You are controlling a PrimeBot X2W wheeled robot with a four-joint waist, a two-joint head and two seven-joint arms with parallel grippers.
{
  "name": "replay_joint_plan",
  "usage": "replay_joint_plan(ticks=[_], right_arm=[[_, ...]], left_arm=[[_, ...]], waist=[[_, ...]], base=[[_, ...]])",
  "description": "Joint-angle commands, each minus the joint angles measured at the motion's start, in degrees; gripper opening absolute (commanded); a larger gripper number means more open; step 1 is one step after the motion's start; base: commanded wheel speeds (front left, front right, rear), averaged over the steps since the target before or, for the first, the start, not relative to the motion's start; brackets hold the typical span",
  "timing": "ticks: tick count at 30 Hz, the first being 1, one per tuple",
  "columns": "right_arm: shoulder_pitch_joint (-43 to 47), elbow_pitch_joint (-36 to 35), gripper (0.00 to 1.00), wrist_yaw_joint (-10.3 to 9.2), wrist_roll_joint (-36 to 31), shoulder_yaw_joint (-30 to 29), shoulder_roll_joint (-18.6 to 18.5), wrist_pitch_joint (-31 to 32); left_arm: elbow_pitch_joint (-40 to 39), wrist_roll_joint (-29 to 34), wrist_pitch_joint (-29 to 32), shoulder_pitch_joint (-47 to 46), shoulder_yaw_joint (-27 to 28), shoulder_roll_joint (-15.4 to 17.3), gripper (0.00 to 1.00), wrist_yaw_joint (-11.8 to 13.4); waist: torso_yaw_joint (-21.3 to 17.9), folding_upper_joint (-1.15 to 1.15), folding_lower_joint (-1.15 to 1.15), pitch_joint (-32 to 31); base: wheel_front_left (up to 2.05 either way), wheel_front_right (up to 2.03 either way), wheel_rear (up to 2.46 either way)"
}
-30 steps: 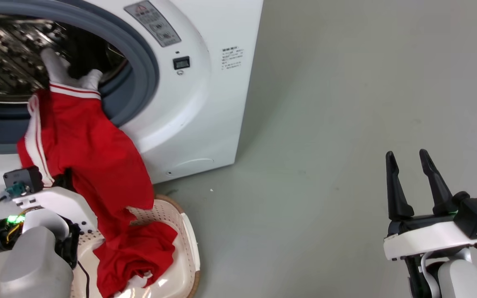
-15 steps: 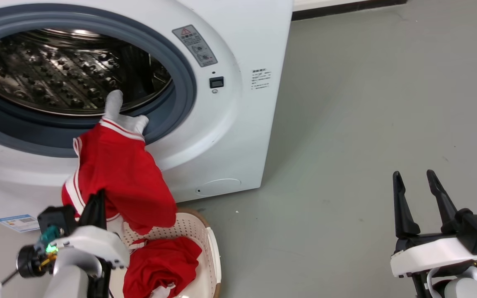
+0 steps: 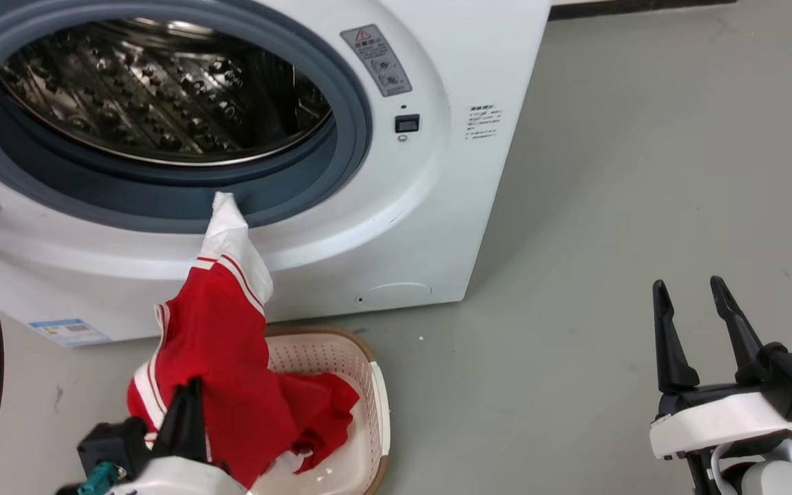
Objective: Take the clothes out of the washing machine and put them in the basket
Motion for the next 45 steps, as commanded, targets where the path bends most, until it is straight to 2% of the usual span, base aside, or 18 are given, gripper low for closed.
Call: replay_joint_plan(ticks=[1,4,9,14,25,35,36,38,39,40,41,42,45], right_arm=[[-0.85,-0.33,1.00,-0.02,-0.14,0.30,0.01,0.05],[-1.71,-0.80,1.00,-0.02,0.00,0.52,0.00,0.07],[-3.29,-1.24,1.00,-0.02,0.01,0.87,-0.01,-0.17],[-5.38,-2.38,1.00,-0.02,-0.13,0.69,-0.01,-0.56],[-10.39,-3.16,1.00,-0.02,0.38,1.61,0.01,-1.36],[-12.29,-1.39,1.00,-0.02,1.86,2.60,0.01,-3.10],[-12.67,-1.09,1.00,-0.02,2.08,2.64,0.02,-3.26],[-12.73,-0.85,1.00,-0.02,1.96,2.48,0.02,-3.43],[-12.74,-0.78,1.00,-0.02,1.90,2.43,0.01,-3.47],[-12.71,-0.64,1.00,-0.02,1.79,2.35,0.01,-3.54],[-12.64,-0.46,1.00,-0.02,1.66,2.33,0.01,-3.58],[-12.56,-0.30,1.00,-0.02,1.48,2.29,0.01,-3.58],[-12.27,0.26,1.00,-0.02,1.23,2.22,0.01,-3.62]], left_arm=[[-0.40,-0.37,0.33,0.91,-0.20,-0.28,0.00,0.32],[0.38,-1.48,0.98,2.06,-0.93,-1.13,0.00,-0.02],[6.18,-3.62,0.20,2.59,-1.50,-2.20,0.00,-0.34],[17.13,-5.20,-2.66,-2.80,-0.90,-2.37,0.00,-1.30],[39.15,-2.87,-6.38,-24.37,-1.71,2.03,0.00,-3.73],[58.27,-0.71,-5.98,-34.68,-5.17,2.81,0.00,-5.29],[62.72,-0.33,-4.99,-36.15,-6.04,2.73,0.00,-5.55],[64.74,-0.94,-4.32,-36.97,-5.95,2.43,0.00,-5.66],[65.53,-1.32,-3.88,-37.16,-5.74,2.32,0.13,-5.73],[66.18,-1.63,-3.50,-37.25,-5.62,2.15,0.37,-5.90],[66.53,-1.87,-3.64,-37.24,-5.53,2.07,0.97,-5.98],[66.81,-2.07,-3.80,-37.13,-5.54,1.96,1.00,-5.93],[67.56,-2.86,-4.49,-36.11,-5.12,1.48,1.00,-5.83]], waist=[[0.68,0.00,0.00,1.17],[1.13,0.00,0.00,3.01],[0.76,0.00,0.00,6.43],[0.05,0.00,0.00,12.16],[-2.78,0.00,0.00,24.25],[-5.91,0.00,0.00,28.45],[-6.39,0.00,0.00,28.86],[-6.43,0.00,0.00,28.91],[-6.43,0.00,0.00,28.82],[-6.37,0.00,0.00,28.60],[-6.30,0.00,0.00,28.18],[-6.17,0.00,0.00,27.64],[-5.57,0.00,0.00,25.00]], base=[[0.00,0.00,0.00],[0.00,0.00,0.00],[0.00,0.00,0.00],[0.00,0.00,0.00],[0.00,0.00,0.00],[0.00,0.00,0.00],[0.00,0.00,0.00],[0.00,0.00,0.00],[0.00,0.00,0.00],[0.00,0.00,0.00],[0.00,0.00,0.00],[0.00,0.00,0.00],[0.00,0.00,0.00]])
